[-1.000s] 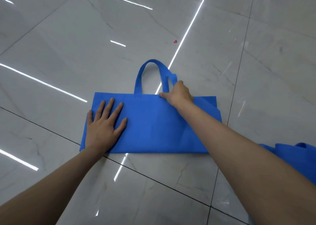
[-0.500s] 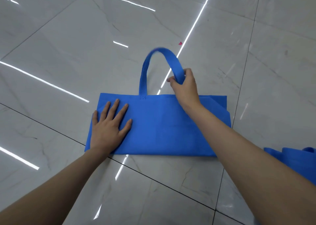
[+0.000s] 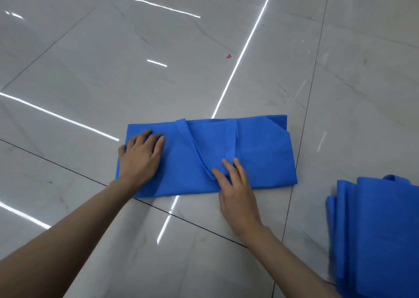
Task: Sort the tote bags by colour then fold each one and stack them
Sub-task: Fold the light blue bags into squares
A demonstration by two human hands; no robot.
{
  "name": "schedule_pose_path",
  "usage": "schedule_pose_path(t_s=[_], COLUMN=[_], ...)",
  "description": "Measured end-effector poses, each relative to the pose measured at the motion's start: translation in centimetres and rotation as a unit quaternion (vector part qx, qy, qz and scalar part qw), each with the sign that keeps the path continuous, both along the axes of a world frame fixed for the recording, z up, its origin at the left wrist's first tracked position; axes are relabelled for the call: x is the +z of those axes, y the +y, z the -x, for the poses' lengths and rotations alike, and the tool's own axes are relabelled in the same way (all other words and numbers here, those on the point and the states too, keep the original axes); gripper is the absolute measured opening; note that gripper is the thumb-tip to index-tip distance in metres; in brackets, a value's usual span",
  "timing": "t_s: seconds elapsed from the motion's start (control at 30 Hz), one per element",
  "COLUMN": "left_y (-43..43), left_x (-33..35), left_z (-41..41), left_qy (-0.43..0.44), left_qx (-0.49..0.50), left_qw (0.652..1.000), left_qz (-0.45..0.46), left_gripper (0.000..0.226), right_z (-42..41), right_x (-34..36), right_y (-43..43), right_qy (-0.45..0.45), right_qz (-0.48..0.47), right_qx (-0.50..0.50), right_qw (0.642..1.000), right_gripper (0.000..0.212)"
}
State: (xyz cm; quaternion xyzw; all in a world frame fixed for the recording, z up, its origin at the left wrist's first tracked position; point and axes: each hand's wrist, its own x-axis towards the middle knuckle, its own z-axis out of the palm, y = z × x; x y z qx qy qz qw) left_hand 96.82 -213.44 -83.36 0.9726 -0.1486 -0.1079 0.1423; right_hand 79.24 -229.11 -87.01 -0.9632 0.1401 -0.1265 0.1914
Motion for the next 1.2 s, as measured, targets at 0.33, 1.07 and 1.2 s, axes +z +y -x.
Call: schedule_pose_path(t_s=[0.33, 1.07, 1.2], left_y=[-9.6, 0.5, 4.0], left_x=[2.6, 0.8, -0.2], left_z=[-4.8, 3.9, 3.5], left_qy=[0.134, 0.312, 0.140], left_qx=[-0.150, 0.001, -0.268], left_qw=[0.980, 0.913, 0.940], left_qz=[-0.013, 0.263, 0.158], left_gripper=[0.055, 0.012, 0.084], right_z=[-0.5, 4.6, 4.5], right_x=[-0.8, 1.8, 1.1], right_y=[-1.7, -6.4, -6.4], right_qy=[0.012, 0.255, 0.225], right_qz=[-0.031, 0.000, -0.026], right_qx=[0.054, 0.255, 0.229], right_qw=[0.998, 0.933, 0.947], right_gripper=[0.046, 0.076, 0.068])
